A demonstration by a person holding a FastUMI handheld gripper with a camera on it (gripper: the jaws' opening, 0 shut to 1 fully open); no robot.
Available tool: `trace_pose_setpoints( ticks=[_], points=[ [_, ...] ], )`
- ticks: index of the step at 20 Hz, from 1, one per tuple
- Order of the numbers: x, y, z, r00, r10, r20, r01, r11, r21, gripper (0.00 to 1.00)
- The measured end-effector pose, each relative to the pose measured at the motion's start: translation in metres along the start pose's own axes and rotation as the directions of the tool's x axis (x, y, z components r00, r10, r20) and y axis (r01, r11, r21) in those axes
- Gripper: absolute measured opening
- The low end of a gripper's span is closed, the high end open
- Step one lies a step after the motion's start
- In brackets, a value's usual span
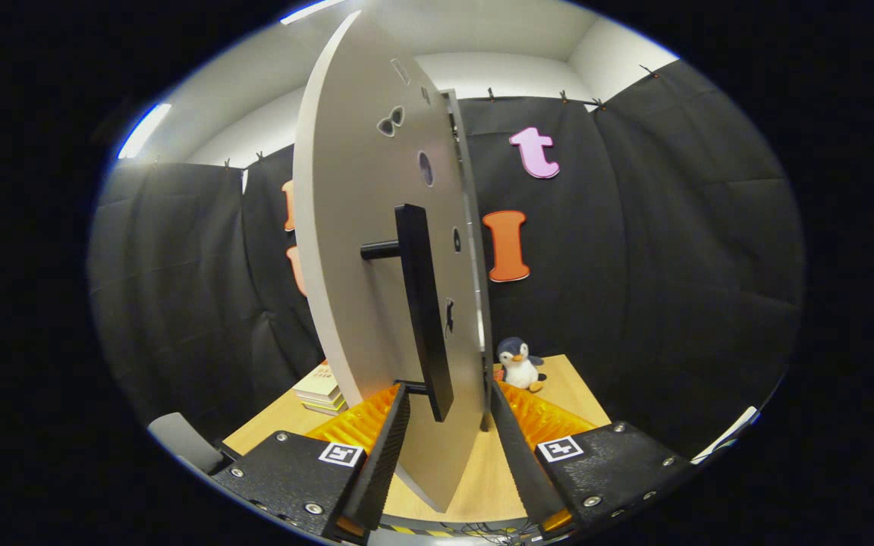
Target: Open the shoe cabinet door, grab the shoes and put them into the shoe cabinet, then close the shoe cabinet door.
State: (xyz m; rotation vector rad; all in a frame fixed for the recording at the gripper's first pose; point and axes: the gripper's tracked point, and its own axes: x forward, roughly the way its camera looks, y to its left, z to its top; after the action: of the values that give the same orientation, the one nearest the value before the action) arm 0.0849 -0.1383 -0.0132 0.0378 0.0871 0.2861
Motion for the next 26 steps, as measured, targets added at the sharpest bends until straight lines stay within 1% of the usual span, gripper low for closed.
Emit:
trace_pose_setpoints(
  ticks=[3,7,10,11,15,17,20,21,23,26],
  points=[
    [0.013,0.03,0.0,0.998,0.062,0.006,-0.062,0.998,-0.01,0.69],
    [0.033,0.061,0.0,0.992,0.123,-0.014,-0.123,0.992,0.005,0.71],
    [0.056,0.089,-0.002,0.987,0.16,-0.032,-0.159,0.987,0.018,0.72],
    [0.063,0.098,-0.003,0.985,0.165,-0.046,-0.164,0.986,0.042,0.72],
    [0.102,0.139,-0.004,0.977,0.202,-0.065,-0.195,0.976,0.099,0.8],
    [0.124,0.157,0.001,0.979,0.2,-0.04,-0.198,0.979,0.059,0.84],
    [0.155,0.182,0.009,0.984,0.178,-0.032,-0.178,0.984,-0.012,0.88],
    [0.156,0.184,0.008,0.985,0.172,-0.029,-0.173,0.984,-0.036,0.89],
    [0.159,0.186,0.009,0.988,0.154,-0.026,-0.156,0.987,-0.05,0.9],
    [0.169,0.195,0.013,0.99,0.139,-0.009,-0.139,0.99,-0.027,0.91]
  ],
)
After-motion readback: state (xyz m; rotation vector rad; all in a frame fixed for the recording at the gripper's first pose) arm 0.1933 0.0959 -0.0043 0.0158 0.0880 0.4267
